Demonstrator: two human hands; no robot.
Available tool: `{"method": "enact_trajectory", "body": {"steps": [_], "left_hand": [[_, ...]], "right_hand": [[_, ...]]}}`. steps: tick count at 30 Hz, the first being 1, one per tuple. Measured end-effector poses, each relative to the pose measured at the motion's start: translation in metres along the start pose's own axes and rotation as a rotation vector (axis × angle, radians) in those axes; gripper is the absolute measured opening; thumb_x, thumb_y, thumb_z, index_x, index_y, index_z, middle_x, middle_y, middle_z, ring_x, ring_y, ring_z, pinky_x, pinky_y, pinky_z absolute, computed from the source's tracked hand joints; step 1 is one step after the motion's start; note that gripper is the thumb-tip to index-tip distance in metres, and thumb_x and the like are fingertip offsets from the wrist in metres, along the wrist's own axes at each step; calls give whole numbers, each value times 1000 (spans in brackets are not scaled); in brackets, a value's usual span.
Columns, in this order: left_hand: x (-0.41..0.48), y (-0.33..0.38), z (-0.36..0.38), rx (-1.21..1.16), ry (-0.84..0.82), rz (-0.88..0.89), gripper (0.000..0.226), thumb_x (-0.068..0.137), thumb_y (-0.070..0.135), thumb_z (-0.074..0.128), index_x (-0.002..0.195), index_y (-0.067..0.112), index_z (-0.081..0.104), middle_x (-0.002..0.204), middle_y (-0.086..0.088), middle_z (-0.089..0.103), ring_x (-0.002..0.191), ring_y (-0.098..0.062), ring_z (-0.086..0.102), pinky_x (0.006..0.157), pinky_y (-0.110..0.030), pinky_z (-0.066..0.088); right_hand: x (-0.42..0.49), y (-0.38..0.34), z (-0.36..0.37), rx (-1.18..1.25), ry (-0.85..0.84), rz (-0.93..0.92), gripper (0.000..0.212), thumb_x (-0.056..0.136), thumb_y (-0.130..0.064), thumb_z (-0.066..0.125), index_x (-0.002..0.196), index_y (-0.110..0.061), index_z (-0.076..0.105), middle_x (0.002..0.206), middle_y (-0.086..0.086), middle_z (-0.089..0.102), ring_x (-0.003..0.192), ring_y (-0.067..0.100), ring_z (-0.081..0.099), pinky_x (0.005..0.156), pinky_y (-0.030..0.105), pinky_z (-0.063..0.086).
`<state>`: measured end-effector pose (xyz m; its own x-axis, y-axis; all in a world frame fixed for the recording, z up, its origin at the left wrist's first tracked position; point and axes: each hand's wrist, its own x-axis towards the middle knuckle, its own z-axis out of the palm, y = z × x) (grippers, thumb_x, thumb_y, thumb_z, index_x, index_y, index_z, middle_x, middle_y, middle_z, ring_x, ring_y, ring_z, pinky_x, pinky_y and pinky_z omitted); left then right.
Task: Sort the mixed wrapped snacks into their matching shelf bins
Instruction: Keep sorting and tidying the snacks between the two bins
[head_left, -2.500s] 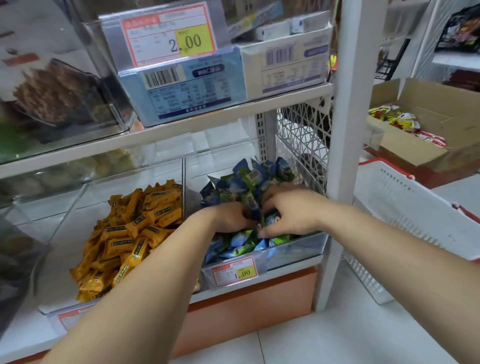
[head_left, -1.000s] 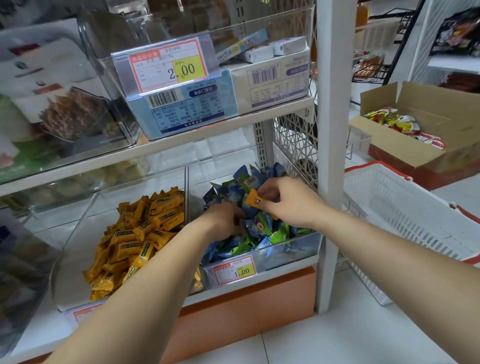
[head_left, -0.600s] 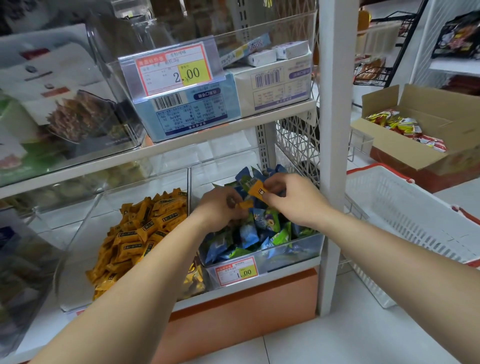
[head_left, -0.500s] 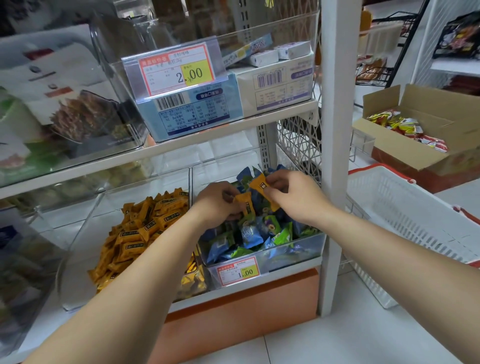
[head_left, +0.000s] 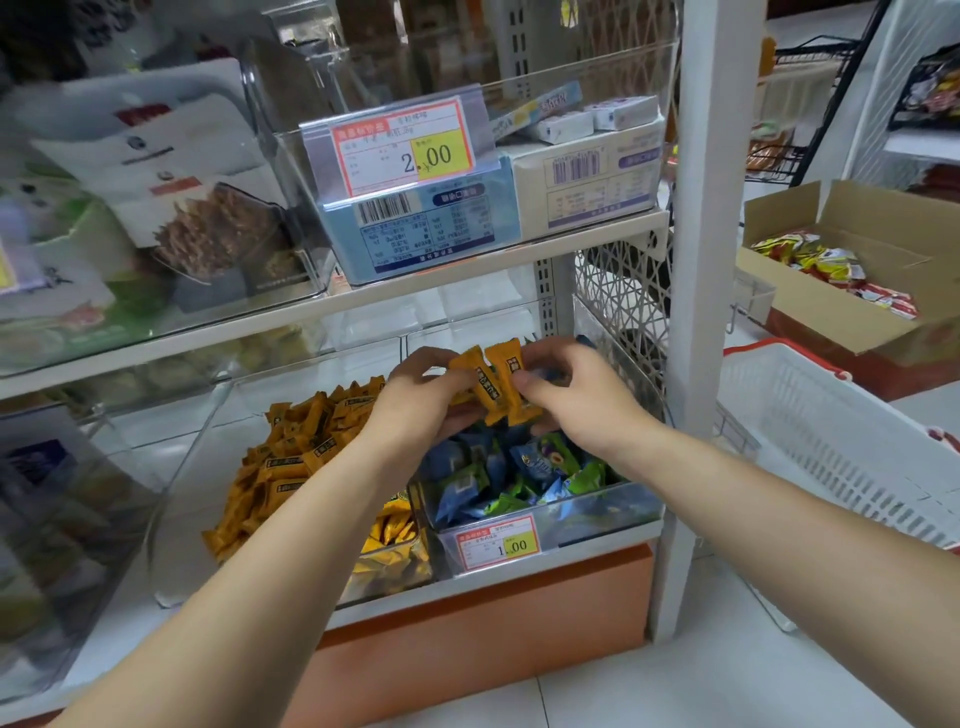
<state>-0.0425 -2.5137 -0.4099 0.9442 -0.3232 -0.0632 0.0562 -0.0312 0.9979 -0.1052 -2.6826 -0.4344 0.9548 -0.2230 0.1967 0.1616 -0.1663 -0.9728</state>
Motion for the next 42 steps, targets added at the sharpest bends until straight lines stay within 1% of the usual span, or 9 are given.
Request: {"method": "enact_trajectory", "body": {"steps": [6,10,15,20,24,28,33,38,42], "left_hand": [[-13,-9,-6,-35,0,51,18,99,12,53,112,4,63,95,-11,77,90,-25,75,76,-31,60],[-18,-9,-3,-11,37,51,27,104,21,46,120,3,58,92,-18,72,84,-28,73,76,-42,61],[-24,-12,-14,346,137,271,16,97,35,60,105,22,64,88,0,73,80,-14,72,67,-31,60],[-11,-8,-73,459,297,322,7,93,33,66,98,31,61,82,7,70,72,-7,68,60,-21,55],[-5,-17,-120,766,359,364,26,94,38,64,118,30,57,93,11,66,75,1,59,61,-14,44],[-1,-19,-131,1163,366,248,45,98,42,56,139,25,49,132,-8,61,115,-33,57,92,-41,49],[-13,-11,-95,1226,331,497,44,94,34,57,137,22,53,139,-5,54,127,-28,48,99,-42,47],[-15,-30,-60,1228,79,405,55,92,54,54,140,29,45,142,-1,48,119,-23,55,87,-34,51],[-8,-44,-60,1210,85,411,54,91,48,55,139,26,48,150,5,32,119,-20,55,85,-30,51]], "right_hand": [[-2,-3,18,-3,-45,11,13,99,-29,60,110,-22,63,101,-4,70,74,18,72,61,28,59],[-4,-4,30,3,7,-17,10,94,-24,68,99,-15,68,92,0,72,75,19,73,63,30,61],[-4,-8,44,55,-48,-8,12,96,-16,66,102,-9,73,97,6,73,88,22,73,73,37,63],[7,-9,32,-182,-51,-84,13,95,-23,66,105,-28,73,104,-20,69,96,-10,61,80,5,44],[23,2,8,-234,124,-69,12,93,-17,67,95,-29,72,100,-16,68,87,-10,57,70,3,40],[31,18,-4,-456,189,-80,15,93,-18,66,106,-19,73,109,0,66,90,9,59,70,14,39],[41,22,-7,-824,38,-62,35,96,-32,59,128,-21,64,125,4,60,105,24,62,82,30,48],[52,26,6,-1248,-252,161,65,90,-65,51,141,-24,48,132,7,58,105,29,62,72,34,50],[65,37,23,-1229,-423,319,97,71,-88,47,152,-34,37,161,3,31,136,32,44,100,39,46]]}}
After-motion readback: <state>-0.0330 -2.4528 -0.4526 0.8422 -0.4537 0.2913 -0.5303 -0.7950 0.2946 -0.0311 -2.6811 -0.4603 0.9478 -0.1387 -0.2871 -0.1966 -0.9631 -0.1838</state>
